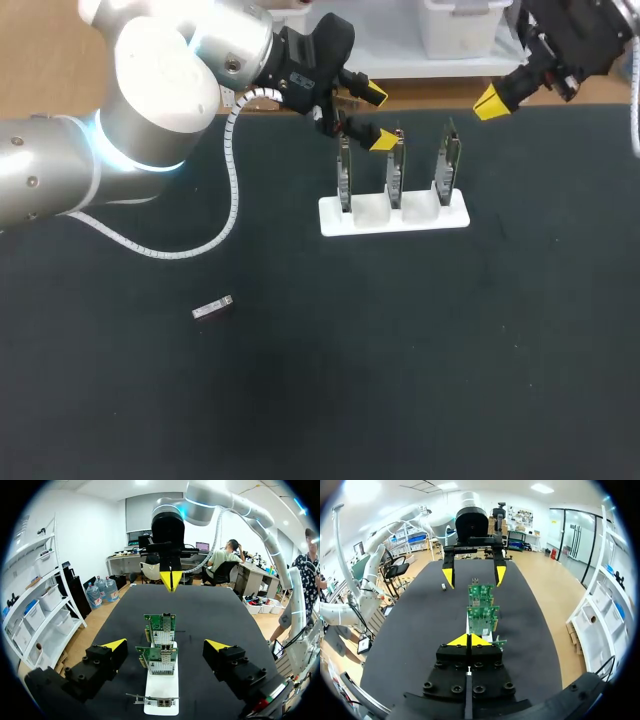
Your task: Pick up the optical module with the left hand, and insert it into the network port with the right hand.
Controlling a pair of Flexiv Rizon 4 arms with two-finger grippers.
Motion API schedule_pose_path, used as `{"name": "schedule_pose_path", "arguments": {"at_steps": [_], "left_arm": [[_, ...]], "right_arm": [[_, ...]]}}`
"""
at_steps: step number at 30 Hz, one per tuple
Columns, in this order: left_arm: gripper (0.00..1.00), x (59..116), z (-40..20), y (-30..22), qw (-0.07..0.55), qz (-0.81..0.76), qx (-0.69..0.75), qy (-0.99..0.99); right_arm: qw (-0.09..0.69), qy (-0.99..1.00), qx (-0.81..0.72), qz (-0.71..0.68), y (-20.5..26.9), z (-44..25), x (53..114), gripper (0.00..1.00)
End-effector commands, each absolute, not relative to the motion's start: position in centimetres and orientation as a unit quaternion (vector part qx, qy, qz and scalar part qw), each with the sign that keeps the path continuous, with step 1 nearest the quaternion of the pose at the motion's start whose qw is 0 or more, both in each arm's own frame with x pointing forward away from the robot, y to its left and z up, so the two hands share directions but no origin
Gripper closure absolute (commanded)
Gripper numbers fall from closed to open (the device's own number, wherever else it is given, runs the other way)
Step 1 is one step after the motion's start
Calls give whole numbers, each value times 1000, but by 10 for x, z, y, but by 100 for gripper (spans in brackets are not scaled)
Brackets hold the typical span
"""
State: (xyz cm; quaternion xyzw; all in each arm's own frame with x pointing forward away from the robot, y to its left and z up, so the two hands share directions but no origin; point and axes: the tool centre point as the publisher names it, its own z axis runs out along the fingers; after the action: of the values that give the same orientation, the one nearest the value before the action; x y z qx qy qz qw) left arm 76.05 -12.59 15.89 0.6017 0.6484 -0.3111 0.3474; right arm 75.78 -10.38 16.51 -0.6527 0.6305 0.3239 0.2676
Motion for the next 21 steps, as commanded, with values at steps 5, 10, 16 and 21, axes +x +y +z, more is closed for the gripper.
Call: {"name": "schedule_pose_path", "arguments": {"at_steps": [5, 10, 16, 21], "left_arm": [[0, 762, 160, -127, 345, -310, 603, 650], [0, 762, 160, -127, 345, -310, 603, 650], [0, 762, 160, -127, 345, -310, 603, 650], [0, 762, 160, -127, 345, -310, 603, 650]], "right_arm": [[269, 641, -641, 324, -110, 159, 755, 100], [270, 643, -638, 326, -109, 157, 755, 100], [269, 641, -640, 327, -108, 157, 756, 100], [270, 641, -640, 326, -108, 158, 757, 100]]}}
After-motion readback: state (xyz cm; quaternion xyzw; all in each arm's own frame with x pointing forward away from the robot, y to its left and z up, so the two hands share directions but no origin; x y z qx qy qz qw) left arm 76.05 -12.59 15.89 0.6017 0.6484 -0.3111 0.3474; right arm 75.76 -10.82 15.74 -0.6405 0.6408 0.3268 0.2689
